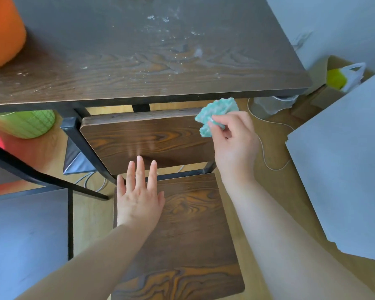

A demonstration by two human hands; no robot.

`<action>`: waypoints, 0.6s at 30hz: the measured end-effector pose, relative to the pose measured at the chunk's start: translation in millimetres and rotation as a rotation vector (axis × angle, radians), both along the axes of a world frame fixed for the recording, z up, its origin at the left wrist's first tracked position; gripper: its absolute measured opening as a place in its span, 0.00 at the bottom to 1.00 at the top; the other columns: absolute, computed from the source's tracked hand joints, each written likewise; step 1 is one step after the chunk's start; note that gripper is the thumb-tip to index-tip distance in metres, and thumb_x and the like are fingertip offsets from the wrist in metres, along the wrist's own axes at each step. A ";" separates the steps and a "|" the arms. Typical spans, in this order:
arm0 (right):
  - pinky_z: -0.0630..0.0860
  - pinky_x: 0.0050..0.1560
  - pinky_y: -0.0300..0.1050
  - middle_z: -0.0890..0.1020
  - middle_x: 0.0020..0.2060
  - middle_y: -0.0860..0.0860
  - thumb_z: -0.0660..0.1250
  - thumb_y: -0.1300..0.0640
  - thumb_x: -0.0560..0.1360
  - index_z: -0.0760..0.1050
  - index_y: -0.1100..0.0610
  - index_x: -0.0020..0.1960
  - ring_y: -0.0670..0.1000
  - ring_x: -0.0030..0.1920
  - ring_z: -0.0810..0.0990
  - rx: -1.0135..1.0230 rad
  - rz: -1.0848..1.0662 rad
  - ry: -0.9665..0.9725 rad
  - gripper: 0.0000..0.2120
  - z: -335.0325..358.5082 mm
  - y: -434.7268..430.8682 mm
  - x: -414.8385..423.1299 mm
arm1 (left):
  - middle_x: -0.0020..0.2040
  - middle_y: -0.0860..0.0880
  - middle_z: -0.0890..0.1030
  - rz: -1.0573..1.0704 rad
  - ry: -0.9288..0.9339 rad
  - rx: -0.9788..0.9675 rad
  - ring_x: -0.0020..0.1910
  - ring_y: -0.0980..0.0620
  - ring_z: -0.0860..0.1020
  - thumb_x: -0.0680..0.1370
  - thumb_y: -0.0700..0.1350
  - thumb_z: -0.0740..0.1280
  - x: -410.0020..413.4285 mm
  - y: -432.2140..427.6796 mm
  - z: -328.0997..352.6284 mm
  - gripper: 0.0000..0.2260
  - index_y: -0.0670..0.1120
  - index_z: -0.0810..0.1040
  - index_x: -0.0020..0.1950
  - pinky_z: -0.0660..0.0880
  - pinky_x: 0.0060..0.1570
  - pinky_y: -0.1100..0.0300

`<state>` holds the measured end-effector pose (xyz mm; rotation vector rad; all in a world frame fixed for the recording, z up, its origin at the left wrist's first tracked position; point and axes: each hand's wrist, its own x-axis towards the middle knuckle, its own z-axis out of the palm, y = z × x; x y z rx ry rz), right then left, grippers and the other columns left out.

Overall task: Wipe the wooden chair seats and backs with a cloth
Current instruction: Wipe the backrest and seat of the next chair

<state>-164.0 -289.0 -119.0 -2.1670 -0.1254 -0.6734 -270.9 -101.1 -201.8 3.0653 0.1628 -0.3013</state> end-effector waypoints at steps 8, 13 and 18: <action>0.77 0.44 0.35 0.79 0.47 0.55 0.70 0.61 0.76 0.83 0.61 0.49 0.51 0.47 0.80 -0.108 -0.004 -0.052 0.05 -50.1 0.7 2.7 | 0.81 0.42 0.39 -0.004 0.039 -0.001 0.80 0.41 0.40 0.82 0.58 0.52 -0.9 -1.6 -10.3 0.34 0.50 0.35 0.79 0.48 0.77 0.40; 0.80 0.44 0.42 0.79 0.47 0.53 0.71 0.62 0.75 0.83 0.61 0.48 0.51 0.46 0.80 -0.069 -0.013 0.134 0.04 -101.8 -5.2 -15.0 | 0.81 0.41 0.40 0.012 0.037 -0.006 0.80 0.41 0.42 0.82 0.57 0.54 -5.0 4.4 -19.1 0.34 0.50 0.38 0.81 0.49 0.77 0.41; 0.77 0.44 0.34 0.80 0.47 0.53 0.73 0.63 0.73 0.83 0.60 0.47 0.50 0.48 0.81 -0.115 -0.040 0.277 0.03 -128.2 -8.7 -23.4 | 0.80 0.42 0.38 0.025 0.075 0.010 0.80 0.41 0.40 0.82 0.58 0.53 -11.4 11.1 -22.4 0.35 0.50 0.35 0.80 0.47 0.77 0.41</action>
